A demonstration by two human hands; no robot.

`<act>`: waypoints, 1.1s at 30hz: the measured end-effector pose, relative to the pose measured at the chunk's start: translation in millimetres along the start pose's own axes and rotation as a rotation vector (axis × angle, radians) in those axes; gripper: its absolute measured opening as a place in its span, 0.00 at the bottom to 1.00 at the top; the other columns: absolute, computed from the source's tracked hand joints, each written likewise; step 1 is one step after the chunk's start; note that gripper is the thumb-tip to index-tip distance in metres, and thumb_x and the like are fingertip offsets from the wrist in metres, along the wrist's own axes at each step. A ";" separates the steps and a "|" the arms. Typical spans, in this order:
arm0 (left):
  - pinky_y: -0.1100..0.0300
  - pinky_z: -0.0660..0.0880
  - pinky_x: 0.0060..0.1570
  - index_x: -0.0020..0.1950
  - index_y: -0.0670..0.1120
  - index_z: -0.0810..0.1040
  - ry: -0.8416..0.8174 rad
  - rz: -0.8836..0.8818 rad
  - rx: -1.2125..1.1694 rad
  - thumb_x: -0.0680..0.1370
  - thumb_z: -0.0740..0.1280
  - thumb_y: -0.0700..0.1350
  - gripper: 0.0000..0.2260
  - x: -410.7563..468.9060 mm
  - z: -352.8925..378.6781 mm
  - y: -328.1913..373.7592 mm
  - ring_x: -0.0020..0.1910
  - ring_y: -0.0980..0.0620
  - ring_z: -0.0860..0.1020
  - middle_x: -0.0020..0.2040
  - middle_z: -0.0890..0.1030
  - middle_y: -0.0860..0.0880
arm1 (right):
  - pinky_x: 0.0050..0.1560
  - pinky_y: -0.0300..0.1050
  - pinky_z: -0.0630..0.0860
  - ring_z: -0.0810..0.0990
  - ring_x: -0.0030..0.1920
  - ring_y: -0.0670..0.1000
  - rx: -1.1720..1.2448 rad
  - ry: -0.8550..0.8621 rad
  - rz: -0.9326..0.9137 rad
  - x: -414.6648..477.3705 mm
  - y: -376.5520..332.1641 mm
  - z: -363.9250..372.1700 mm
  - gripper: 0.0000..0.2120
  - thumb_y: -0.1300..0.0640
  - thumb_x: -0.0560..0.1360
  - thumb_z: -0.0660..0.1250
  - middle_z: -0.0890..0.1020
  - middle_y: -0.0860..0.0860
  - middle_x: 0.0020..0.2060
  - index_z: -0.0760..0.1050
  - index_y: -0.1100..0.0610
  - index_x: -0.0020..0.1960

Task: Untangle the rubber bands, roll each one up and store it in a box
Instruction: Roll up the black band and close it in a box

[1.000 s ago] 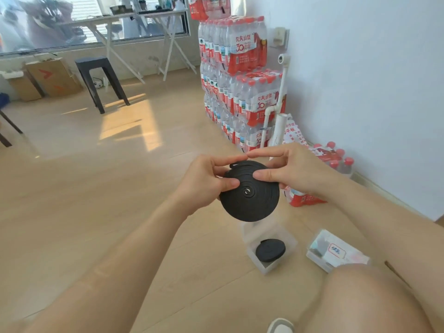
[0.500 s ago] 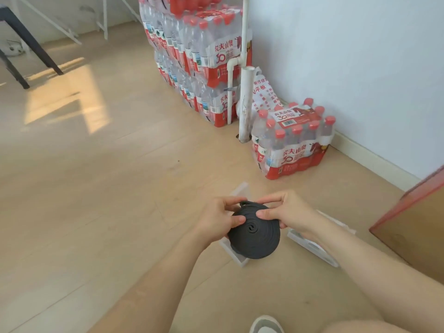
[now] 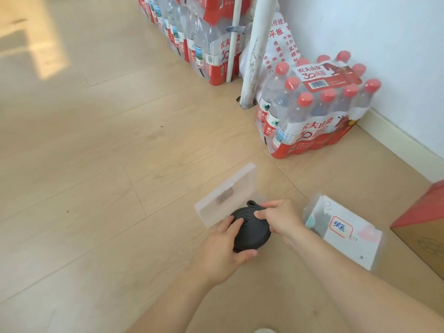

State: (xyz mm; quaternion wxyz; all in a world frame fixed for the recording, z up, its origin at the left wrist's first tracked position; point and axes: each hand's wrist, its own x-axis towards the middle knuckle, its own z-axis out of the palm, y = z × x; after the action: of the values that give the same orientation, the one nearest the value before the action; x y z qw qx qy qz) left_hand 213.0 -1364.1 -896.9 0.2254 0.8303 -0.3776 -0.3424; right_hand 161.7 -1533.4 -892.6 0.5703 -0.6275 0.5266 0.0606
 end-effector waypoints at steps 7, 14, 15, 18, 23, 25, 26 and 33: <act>0.56 0.66 0.64 0.74 0.54 0.59 0.065 0.044 0.220 0.76 0.60 0.64 0.30 10.1 -0.9 5.7 0.66 0.49 0.65 0.73 0.64 0.54 | 0.31 0.40 0.68 0.77 0.38 0.53 -0.007 0.005 0.082 8.6 1.5 -2.2 0.12 0.65 0.70 0.73 0.83 0.55 0.42 0.80 0.58 0.53; 0.56 0.69 0.58 0.72 0.56 0.61 0.043 0.082 0.239 0.76 0.60 0.64 0.27 6.8 -6.0 3.0 0.61 0.50 0.65 0.68 0.68 0.57 | 0.28 0.39 0.62 0.72 0.35 0.54 -0.069 -0.065 0.134 11.6 -6.5 -3.7 0.08 0.66 0.69 0.72 0.80 0.57 0.37 0.81 0.64 0.49; 0.55 0.69 0.59 0.73 0.56 0.60 0.040 0.081 0.273 0.77 0.58 0.63 0.27 7.6 -5.8 2.5 0.62 0.49 0.65 0.69 0.68 0.56 | 0.28 0.39 0.64 0.74 0.34 0.53 -0.073 -0.054 0.125 12.9 -6.4 -1.7 0.09 0.66 0.70 0.72 0.80 0.57 0.37 0.80 0.64 0.50; 0.52 0.70 0.60 0.76 0.54 0.55 -0.012 0.065 0.414 0.79 0.54 0.62 0.27 10.6 -2.9 2.1 0.62 0.46 0.65 0.70 0.67 0.52 | 0.42 0.49 0.80 0.81 0.41 0.55 -0.192 0.009 0.054 15.5 0.1 4.1 0.04 0.63 0.70 0.71 0.83 0.56 0.41 0.81 0.60 0.46; 0.51 0.72 0.52 0.74 0.51 0.58 -0.051 0.059 0.519 0.80 0.51 0.61 0.25 16.7 -1.2 3.8 0.58 0.45 0.66 0.63 0.73 0.50 | 0.46 0.44 0.76 0.81 0.50 0.58 -0.614 -0.091 -0.048 13.6 -2.6 9.9 0.12 0.56 0.76 0.62 0.84 0.57 0.48 0.81 0.61 0.53; 0.52 0.70 0.47 0.73 0.51 0.58 -0.059 0.047 0.519 0.80 0.51 0.61 0.24 19.0 -0.7 4.8 0.57 0.46 0.66 0.60 0.73 0.50 | 0.46 0.42 0.73 0.79 0.54 0.58 -0.742 -0.116 -0.059 10.7 -7.8 14.4 0.14 0.55 0.79 0.59 0.81 0.58 0.53 0.77 0.62 0.57; 0.53 0.69 0.45 0.73 0.51 0.57 -0.060 0.040 0.520 0.80 0.51 0.61 0.24 19.6 0.0 5.7 0.57 0.46 0.66 0.60 0.73 0.50 | 0.48 0.43 0.72 0.78 0.56 0.58 -0.800 -0.113 -0.081 8.2 -9.3 16.6 0.14 0.55 0.80 0.58 0.80 0.58 0.56 0.75 0.62 0.59; 0.52 0.68 0.45 0.71 0.52 0.60 -0.065 0.007 0.483 0.80 0.53 0.60 0.22 21.1 2.6 10.2 0.56 0.46 0.69 0.59 0.73 0.50 | 0.52 0.45 0.71 0.76 0.61 0.59 -0.919 -0.047 -0.143 2.8 -10.9 14.7 0.17 0.56 0.81 0.57 0.77 0.60 0.61 0.68 0.65 0.65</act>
State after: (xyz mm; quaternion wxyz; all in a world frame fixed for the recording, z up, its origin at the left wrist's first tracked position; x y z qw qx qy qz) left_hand 216.4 -1387.2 -900.6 0.0095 0.8473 -0.4585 -0.2678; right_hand 178.6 -1525.8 -892.4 0.2477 -0.8482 0.3878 0.2624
